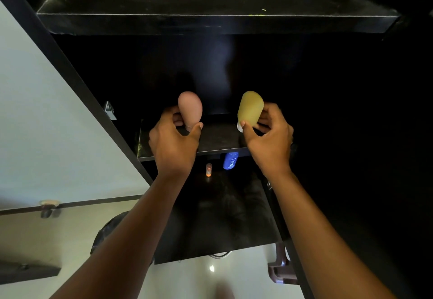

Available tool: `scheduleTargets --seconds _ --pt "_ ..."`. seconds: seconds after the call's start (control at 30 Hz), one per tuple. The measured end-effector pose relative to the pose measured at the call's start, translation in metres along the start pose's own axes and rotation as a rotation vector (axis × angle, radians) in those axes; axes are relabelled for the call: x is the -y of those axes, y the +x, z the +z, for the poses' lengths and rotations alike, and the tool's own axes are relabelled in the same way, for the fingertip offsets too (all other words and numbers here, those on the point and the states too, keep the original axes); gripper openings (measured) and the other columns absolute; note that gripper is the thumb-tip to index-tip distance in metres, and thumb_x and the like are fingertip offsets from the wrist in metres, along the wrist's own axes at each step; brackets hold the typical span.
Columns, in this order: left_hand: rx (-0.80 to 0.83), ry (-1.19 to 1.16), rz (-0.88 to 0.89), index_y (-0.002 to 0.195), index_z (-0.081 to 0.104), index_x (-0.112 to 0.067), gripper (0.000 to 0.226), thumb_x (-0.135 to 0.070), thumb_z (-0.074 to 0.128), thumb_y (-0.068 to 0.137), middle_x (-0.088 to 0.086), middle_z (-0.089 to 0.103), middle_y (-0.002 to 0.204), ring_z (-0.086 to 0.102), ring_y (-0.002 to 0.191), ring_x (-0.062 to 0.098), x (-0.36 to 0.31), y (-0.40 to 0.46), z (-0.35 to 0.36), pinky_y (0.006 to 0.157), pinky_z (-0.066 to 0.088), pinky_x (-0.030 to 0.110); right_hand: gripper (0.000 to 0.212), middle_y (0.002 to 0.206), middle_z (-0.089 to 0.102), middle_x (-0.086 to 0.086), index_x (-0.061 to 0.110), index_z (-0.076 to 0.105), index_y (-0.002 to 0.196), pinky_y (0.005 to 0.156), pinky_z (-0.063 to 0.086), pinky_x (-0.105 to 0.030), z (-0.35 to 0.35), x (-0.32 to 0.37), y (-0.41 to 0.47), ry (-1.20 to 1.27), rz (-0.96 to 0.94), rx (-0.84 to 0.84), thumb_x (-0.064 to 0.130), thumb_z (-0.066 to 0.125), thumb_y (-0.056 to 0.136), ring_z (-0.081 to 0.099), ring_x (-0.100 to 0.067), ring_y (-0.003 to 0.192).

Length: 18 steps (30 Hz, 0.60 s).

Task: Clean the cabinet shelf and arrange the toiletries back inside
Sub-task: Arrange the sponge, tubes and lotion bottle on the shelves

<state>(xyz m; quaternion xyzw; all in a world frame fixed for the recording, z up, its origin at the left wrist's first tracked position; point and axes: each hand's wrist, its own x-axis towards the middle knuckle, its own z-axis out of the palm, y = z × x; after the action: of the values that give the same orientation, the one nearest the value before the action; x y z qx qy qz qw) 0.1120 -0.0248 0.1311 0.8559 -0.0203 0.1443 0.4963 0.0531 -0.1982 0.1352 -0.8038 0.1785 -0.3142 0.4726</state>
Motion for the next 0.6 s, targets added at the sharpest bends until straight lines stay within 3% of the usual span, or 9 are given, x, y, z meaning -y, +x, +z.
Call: scheduleTargets --seconds 0.13,0.23,0.3,0.37,0.43,0.5,0.6 --pt "-0.009 0.004 0.003 0.127 0.061 -0.019 0.058 -0.034 0.088 0.077 -0.005 0.070 0.114 0.067 0.103 0.013 0.000 -0.001 0.002 0.095 0.057 0.046 0.052 0.116 0.066 0.004 0.017 0.058 0.126 0.090 0.058 -0.025 0.000 0.002 -0.003 -0.009 0.000 0.006 0.012 0.083 0.080 0.065 -0.004 0.107" --pt "-0.068 -0.002 0.040 0.134 0.051 -0.013 0.075 -0.037 0.089 0.074 0.002 0.060 0.128 0.059 0.111 0.011 -0.003 -0.010 -0.004 0.097 0.054 0.042 0.068 0.129 0.059 -0.003 0.014 0.049 0.136 0.097 0.055 -0.028 -0.006 0.009 -0.014 0.025 -0.061 -0.073 0.007 0.082 0.078 0.060 -0.011 0.119" --pt "-0.184 -0.011 0.145 0.126 0.053 -0.006 0.066 -0.030 0.088 0.076 0.009 0.057 0.124 0.057 0.108 0.019 -0.005 -0.026 -0.012 0.092 0.052 0.040 0.056 0.121 0.059 -0.009 0.006 0.052 0.129 0.090 0.057 -0.033 -0.014 0.013 -0.030 0.007 -0.152 -0.190 0.005 0.078 0.080 0.062 -0.018 0.112" --pt "-0.210 -0.044 0.274 0.110 0.058 -0.004 0.042 -0.016 0.084 0.080 0.010 0.057 0.110 0.057 0.097 0.027 -0.005 -0.047 -0.018 0.084 0.050 0.045 0.036 0.102 0.061 -0.010 0.002 0.057 0.114 0.076 0.057 -0.035 -0.016 0.011 -0.052 -0.014 -0.221 -0.242 0.004 0.075 0.083 0.064 -0.022 0.091" --pt "-0.068 -0.094 0.409 0.095 0.061 -0.007 0.021 -0.004 0.078 0.084 0.003 0.057 0.098 0.056 0.087 0.025 0.002 -0.071 -0.020 0.075 0.048 0.045 0.020 0.090 0.062 -0.008 0.003 0.061 0.102 0.066 0.055 -0.034 -0.013 0.000 -0.073 -0.035 -0.220 -0.209 0.005 0.072 0.086 0.063 -0.020 0.077" --pt "0.124 -0.071 0.462 0.088 0.064 -0.012 0.018 -0.001 0.076 0.084 -0.006 0.060 0.089 0.057 0.080 0.017 0.012 -0.092 -0.016 0.071 0.049 0.039 0.008 0.081 0.064 -0.003 0.008 0.064 0.092 0.061 0.054 -0.035 -0.004 -0.020 -0.089 -0.051 -0.155 -0.135 0.009 0.070 0.087 0.063 -0.018 0.069" --pt "0.339 -0.021 0.372 0.098 0.071 -0.021 0.014 -0.011 0.073 0.088 -0.012 0.069 0.094 0.067 0.090 0.008 0.036 -0.108 0.002 0.084 0.056 0.036 0.005 0.080 0.067 0.007 0.022 0.066 0.089 0.062 0.058 -0.039 0.015 -0.061 -0.097 -0.107 0.069 -0.020 0.025 0.067 0.085 0.067 -0.012 0.070"
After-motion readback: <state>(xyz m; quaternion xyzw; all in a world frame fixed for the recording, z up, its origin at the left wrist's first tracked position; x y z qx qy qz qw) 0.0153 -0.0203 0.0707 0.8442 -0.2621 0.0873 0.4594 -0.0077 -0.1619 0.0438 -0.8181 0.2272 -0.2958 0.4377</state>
